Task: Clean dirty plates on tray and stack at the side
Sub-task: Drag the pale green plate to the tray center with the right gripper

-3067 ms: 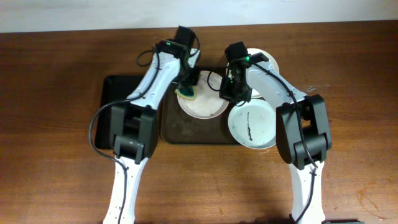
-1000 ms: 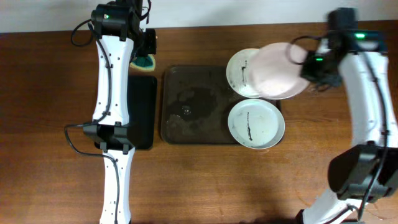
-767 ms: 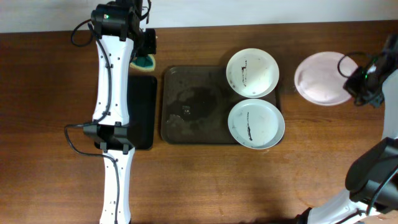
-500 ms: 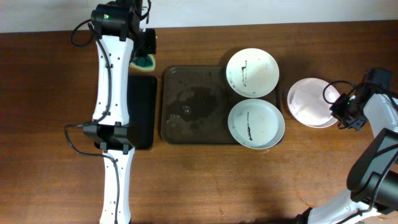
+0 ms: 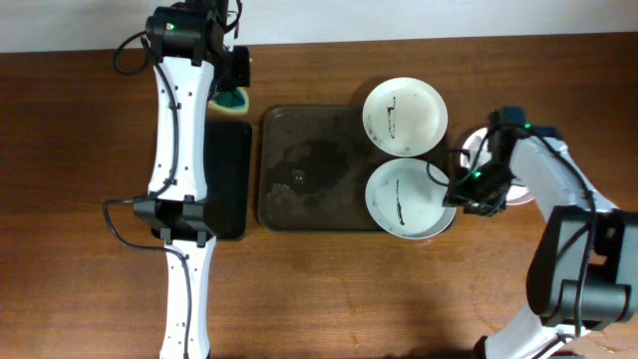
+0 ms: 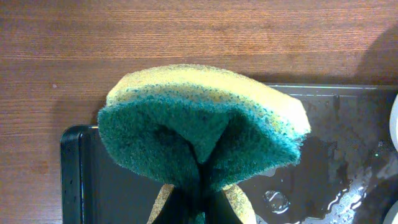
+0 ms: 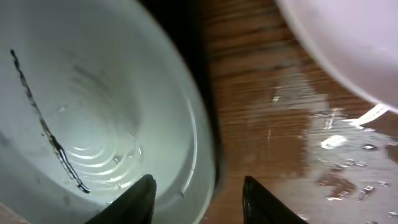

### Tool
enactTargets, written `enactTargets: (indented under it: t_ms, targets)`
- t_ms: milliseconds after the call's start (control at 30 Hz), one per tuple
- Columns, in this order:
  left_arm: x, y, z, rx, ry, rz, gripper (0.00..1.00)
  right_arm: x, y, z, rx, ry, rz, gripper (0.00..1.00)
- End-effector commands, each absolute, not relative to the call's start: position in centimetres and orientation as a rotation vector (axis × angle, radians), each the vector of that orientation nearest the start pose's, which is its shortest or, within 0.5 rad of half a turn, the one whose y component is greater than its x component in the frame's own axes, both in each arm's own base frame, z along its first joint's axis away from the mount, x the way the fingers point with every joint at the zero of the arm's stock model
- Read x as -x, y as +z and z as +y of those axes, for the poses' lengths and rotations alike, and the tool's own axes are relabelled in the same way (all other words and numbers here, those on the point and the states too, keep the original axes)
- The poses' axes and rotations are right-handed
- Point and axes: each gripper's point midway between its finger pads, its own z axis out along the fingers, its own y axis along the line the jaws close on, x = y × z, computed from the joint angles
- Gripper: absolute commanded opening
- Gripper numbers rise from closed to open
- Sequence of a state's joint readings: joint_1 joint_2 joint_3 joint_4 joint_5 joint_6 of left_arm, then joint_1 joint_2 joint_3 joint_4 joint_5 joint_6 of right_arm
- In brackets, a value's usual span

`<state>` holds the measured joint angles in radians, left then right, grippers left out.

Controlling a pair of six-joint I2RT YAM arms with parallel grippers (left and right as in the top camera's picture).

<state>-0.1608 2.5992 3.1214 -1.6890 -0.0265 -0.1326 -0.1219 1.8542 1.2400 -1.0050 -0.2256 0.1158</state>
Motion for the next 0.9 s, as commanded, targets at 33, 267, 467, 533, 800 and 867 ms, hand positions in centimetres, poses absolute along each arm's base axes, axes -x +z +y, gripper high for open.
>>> enactTargets:
  t_ms: [33, 267, 467, 533, 800, 867]
  targets:
    - [-51.6, 22.5, -7.8, -0.014, -0.065, 2.678, 0.00, -31.3, 2.7, 1.3, -0.292, 0.314, 3.175, 0.33]
    - [-51.6, 22.5, -7.8, -0.014, -0.065, 2.678, 0.00, -31.5, 2.8, 6.5, -0.135, 0.396, 3.167, 0.04]
    - [-51.6, 22.5, -7.8, -0.013, -0.065, 2.678, 0.00, -37.2, 4.3, 16.4, -0.390, 0.261, 2.849, 0.04]
    - [-51.6, 22.5, -7.8, -0.014, -0.065, 2.678, 0.00, -37.9, 4.4, 17.8, -0.384, 0.259, 2.799, 0.05]
    - [-51.6, 19.8, -10.4, 0.162, -0.184, 2.751, 0.00, -40.6, 2.8, 17.8, 0.135, 0.410, 2.771, 0.46]
    - [-51.8, 18.5, -11.7, 0.186, -0.193, 2.773, 0.00, -41.6, 2.2, 17.8, 0.153, 0.405, 2.742, 0.20]
